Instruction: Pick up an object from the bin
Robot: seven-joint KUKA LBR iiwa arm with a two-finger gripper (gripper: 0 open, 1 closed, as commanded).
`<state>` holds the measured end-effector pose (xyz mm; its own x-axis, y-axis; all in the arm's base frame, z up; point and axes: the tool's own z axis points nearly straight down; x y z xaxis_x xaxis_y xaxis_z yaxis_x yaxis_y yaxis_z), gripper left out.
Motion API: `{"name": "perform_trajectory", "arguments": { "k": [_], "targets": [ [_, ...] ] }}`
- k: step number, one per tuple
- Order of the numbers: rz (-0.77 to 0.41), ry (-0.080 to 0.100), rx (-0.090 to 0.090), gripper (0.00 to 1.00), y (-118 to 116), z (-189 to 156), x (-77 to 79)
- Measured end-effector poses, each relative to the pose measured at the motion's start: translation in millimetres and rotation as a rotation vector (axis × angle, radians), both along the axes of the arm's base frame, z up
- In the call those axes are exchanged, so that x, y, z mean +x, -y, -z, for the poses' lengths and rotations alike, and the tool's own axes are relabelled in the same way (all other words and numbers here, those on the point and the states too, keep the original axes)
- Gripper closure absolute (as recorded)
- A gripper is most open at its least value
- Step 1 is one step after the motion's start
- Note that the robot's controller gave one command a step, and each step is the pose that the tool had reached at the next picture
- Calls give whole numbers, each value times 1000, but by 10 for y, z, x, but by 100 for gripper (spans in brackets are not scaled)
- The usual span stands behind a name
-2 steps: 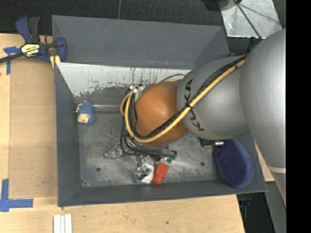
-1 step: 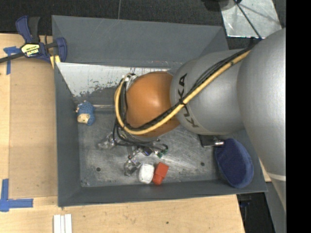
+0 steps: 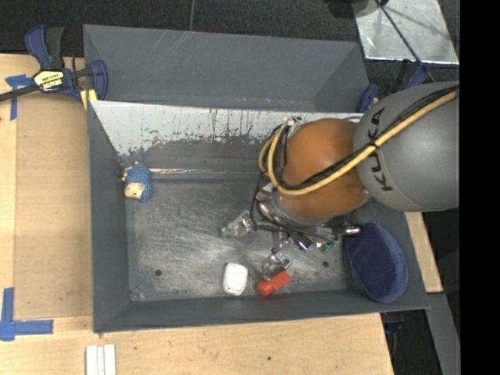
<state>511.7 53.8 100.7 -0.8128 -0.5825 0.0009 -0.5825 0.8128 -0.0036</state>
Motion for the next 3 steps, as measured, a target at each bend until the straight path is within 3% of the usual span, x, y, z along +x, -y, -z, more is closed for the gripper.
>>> {"name": "perform_trajectory", "arguments": {
  "k": [1, 2, 3],
  "targets": [
    [-1, 9, 8, 0, -611, -964, -182],
    [-83, -6, 5, 0, -1320, -39, -293],
    [-156, 4, 1, 0, -301, -353, -141]
  ]
}}
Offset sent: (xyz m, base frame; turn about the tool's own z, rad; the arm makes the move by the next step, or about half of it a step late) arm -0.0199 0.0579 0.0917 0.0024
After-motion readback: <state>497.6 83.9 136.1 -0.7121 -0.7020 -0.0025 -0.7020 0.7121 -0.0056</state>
